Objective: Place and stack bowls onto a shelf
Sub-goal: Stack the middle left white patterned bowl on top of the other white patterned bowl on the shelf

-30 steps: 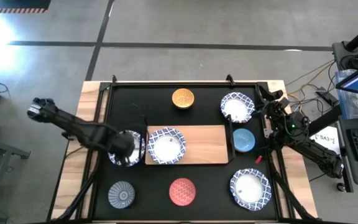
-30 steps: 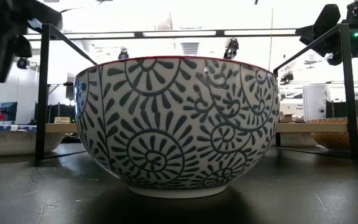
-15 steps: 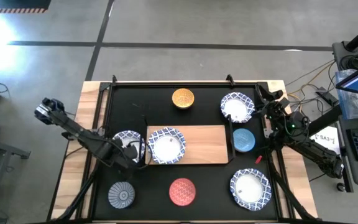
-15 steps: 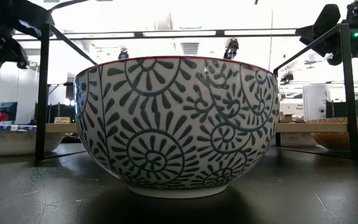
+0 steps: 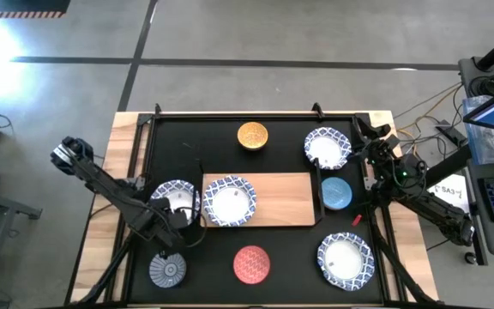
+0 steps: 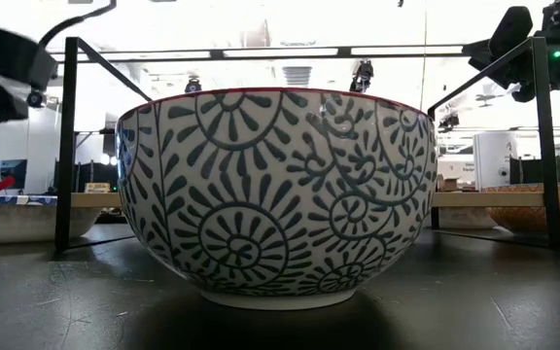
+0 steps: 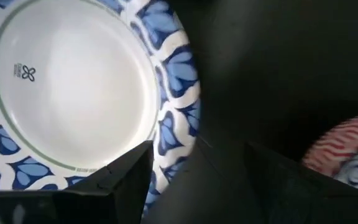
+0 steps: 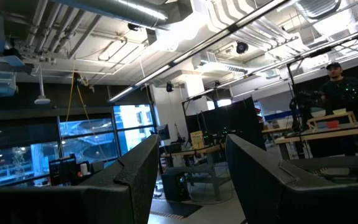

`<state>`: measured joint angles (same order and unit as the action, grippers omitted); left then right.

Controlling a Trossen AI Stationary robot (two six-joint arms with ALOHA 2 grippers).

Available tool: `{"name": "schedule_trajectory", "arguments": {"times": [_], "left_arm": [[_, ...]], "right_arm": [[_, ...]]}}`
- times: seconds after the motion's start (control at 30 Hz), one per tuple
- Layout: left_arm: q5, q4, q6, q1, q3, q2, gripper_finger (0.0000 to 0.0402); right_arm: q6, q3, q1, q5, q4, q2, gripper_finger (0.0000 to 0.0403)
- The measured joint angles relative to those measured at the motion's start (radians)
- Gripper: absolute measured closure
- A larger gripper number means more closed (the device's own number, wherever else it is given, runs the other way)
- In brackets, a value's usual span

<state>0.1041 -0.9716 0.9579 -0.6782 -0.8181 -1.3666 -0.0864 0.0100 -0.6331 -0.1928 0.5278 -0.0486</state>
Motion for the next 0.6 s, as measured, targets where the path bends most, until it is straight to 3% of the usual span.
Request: {"name": "schedule_trajectory", "arguments": {"times": [0.3,0.6], "left_arm": [[0.115,0.03,0.047,0.0,0.075,0.0,0.0169],[0.122,0.066,0.08,0.0,0.114,-0.001,0.0184]], "right_arm": [[0.0,0.0,0.0,0.0,0.0,0.0,0.0227],[0.0,0.0,0.0,0.0,0.0,0.0,0.0227]]}}
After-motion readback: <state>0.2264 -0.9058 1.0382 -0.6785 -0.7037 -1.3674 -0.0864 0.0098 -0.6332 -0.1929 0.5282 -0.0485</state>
